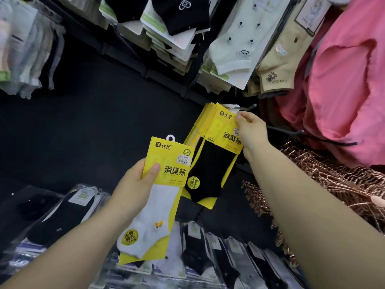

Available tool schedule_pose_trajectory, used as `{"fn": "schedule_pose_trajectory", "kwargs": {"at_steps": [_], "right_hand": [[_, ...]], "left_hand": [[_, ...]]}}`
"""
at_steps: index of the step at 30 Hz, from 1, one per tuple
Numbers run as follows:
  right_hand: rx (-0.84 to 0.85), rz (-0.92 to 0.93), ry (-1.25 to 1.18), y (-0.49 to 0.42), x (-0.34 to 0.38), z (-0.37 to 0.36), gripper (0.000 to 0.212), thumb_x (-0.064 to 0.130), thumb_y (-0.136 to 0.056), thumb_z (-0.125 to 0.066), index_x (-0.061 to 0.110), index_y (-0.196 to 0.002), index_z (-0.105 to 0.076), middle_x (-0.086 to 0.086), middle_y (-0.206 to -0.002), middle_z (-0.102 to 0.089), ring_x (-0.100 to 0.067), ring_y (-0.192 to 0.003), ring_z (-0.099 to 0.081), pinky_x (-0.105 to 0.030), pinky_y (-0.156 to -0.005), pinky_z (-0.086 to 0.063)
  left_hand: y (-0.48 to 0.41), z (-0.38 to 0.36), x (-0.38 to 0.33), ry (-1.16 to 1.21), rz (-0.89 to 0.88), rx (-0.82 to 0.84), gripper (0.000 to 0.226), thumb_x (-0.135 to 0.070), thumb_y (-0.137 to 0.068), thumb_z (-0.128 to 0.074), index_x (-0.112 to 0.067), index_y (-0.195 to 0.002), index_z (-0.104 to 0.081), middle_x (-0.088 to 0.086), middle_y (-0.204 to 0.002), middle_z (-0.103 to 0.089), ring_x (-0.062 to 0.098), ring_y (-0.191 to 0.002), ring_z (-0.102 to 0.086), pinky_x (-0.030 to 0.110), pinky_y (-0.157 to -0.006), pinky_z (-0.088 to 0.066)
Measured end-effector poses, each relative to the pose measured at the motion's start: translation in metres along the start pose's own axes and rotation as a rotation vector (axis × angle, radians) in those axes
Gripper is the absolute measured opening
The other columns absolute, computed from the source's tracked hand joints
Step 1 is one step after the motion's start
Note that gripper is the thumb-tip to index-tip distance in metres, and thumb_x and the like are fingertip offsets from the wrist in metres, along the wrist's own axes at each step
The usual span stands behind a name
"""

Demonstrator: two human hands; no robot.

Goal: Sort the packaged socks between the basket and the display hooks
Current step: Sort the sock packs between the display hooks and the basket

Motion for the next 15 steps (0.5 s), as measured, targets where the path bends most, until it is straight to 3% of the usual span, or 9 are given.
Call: {"fn": "schedule_pose_trajectory", "kwargs": {"at_steps": [3,6,8,11,15], "right_hand": [[-0.127,-0.033,0.086,0.002,-0.006,0.005,0.027,0.022,-0.091,-0.059,0.015,-0.116,-0.059,-0.003,-0.109,-0.055,-0.022,-0.093,-0.057,-0.036,-0.083,-0.050],[-0.277,0.074,0.307,0.029,0.000,0.014,0.039,0.026,-0.085,-0.066,0.016,-0.118,-0.048,-0.009,-0.129,-0.040,-0.028,-0.117,-0.041,-0.033,-0.094,-0.034],[-0.071,0.213,0.286,0.058,0.007,-0.004,0.029,0.032,-0.087,-0.063,0.019,-0.111,-0.053,0.003,-0.117,-0.048,-0.017,-0.111,-0.046,-0.027,-0.090,-0.035],[0.387,0.176,0.218,0.104,0.002,-0.043,0.019,0.044,-0.089,-0.055,0.027,-0.092,-0.062,0.013,-0.095,-0.064,0.001,-0.087,-0.058,-0.020,-0.074,-0.045],[0.437,0.095,-0.013,0.121,-0.003,-0.045,0.010,0.031,-0.089,-0.061,0.027,-0.084,-0.069,0.012,-0.089,-0.069,0.006,-0.076,-0.062,-0.005,-0.059,-0.045]], "left_hand": [[-0.001,0.001,-0.001,0.025,0.005,0.020,0.019,-0.034,-0.099,-0.046,-0.030,-0.096,-0.065,-0.015,-0.090,-0.074,0.011,-0.092,-0.069,0.037,-0.085,-0.053],[-0.001,0.000,0.000,0.054,0.019,0.049,0.020,-0.036,-0.099,-0.046,-0.030,-0.099,-0.065,-0.010,-0.094,-0.075,0.015,-0.094,-0.070,0.046,-0.091,-0.052],[-0.001,-0.002,0.000,0.066,0.026,0.067,0.020,-0.036,-0.098,-0.047,-0.031,-0.098,-0.066,-0.008,-0.096,-0.075,0.017,-0.095,-0.070,0.050,-0.093,-0.051],[0.002,-0.006,-0.001,0.071,0.026,0.097,0.020,-0.037,-0.097,-0.049,-0.036,-0.093,-0.068,-0.007,-0.096,-0.075,0.018,-0.096,-0.069,0.052,-0.095,-0.049],[0.006,-0.011,-0.004,0.055,-0.010,0.147,0.018,-0.035,-0.096,-0.050,-0.032,-0.098,-0.067,-0.007,-0.098,-0.075,0.015,-0.096,-0.070,0.045,-0.092,-0.051]]}}
Point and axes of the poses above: each hand's wrist, its own y-axis away from the middle knuckle, its own z-axis out of the back of the hand, x = y × z, the point moved 6 cm from there along -y, towards the middle knuckle
